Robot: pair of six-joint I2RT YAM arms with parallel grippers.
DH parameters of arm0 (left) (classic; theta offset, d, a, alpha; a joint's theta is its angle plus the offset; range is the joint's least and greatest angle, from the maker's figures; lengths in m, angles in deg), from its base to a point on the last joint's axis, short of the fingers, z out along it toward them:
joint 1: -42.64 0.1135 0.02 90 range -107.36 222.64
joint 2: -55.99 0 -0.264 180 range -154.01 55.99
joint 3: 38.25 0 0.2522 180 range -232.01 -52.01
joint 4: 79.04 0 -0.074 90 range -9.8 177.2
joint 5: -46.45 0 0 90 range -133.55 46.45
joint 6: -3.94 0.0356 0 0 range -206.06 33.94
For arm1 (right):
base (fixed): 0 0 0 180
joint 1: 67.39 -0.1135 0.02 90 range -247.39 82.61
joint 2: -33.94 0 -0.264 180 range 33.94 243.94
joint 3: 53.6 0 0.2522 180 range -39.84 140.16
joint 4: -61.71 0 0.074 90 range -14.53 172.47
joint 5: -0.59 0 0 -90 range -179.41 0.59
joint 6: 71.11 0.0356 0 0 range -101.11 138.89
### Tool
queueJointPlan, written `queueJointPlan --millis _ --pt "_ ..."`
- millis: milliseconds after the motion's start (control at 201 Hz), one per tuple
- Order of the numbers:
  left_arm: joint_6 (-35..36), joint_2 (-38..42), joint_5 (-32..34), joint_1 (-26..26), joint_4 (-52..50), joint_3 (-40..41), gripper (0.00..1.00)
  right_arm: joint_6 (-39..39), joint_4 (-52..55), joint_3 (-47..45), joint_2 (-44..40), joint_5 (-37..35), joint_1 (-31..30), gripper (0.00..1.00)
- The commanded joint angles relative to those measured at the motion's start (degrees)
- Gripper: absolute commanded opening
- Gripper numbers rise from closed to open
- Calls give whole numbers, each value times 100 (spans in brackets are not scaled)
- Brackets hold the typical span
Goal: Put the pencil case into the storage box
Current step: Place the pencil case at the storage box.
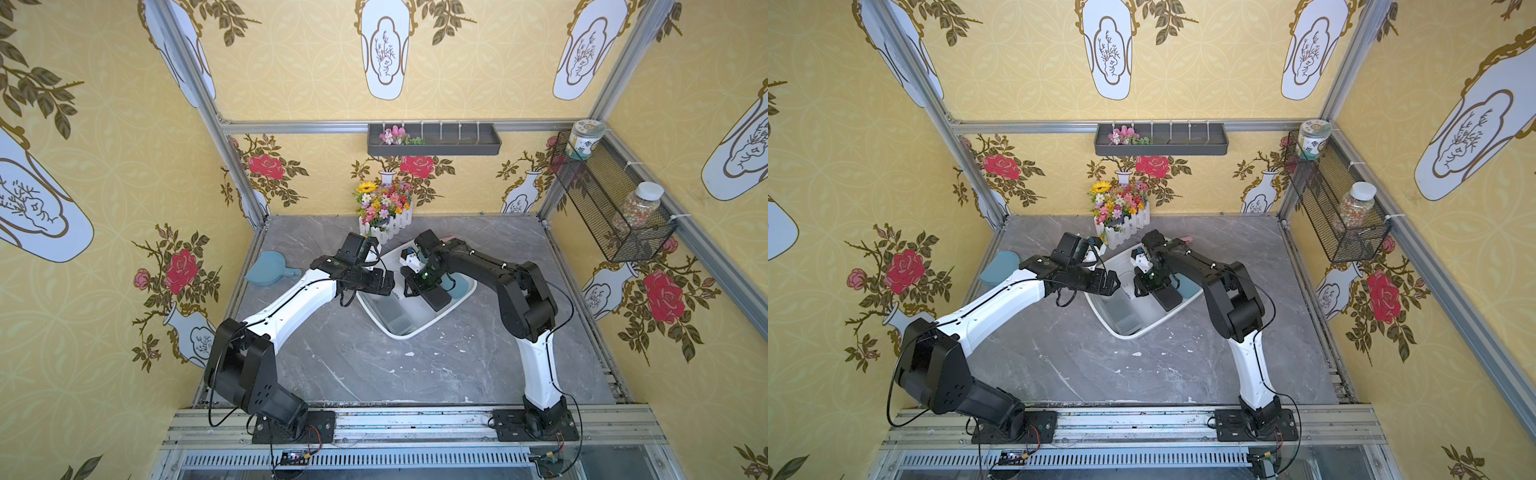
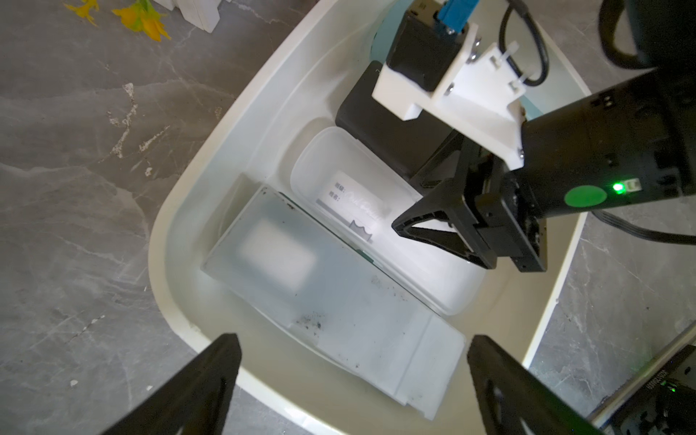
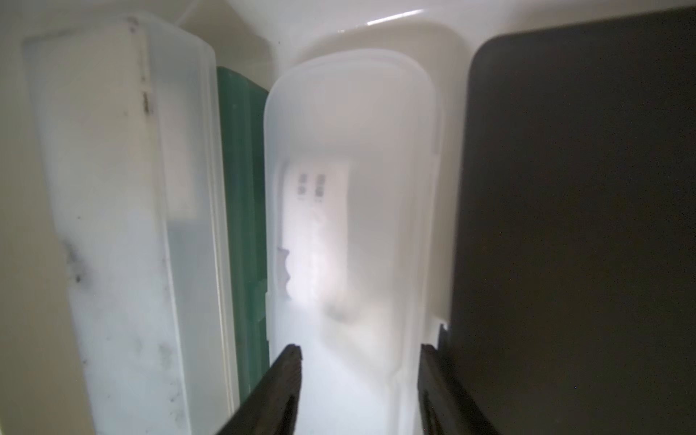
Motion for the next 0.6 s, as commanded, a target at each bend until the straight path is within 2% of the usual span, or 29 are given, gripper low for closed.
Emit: queueJointPlan --millis 0,75,264,473,593 --pt "-56 22 -4 7 71 58 100 166 -171 -91 -250 -293 60 66" --pt "-70 31 -5 2 88 69 100 217 -272 -174 -434 -203 77 70" --pt "-92 63 -22 3 80 102 100 355 -433 -252 -792 139 104 71" --pt "-156 110 39 8 121 143 100 709 -695 -491 -1174 -249 415 71" --pt "-448 148 378 7 240 239 100 1051 -1130 -1006 -1549 -555 757 71"
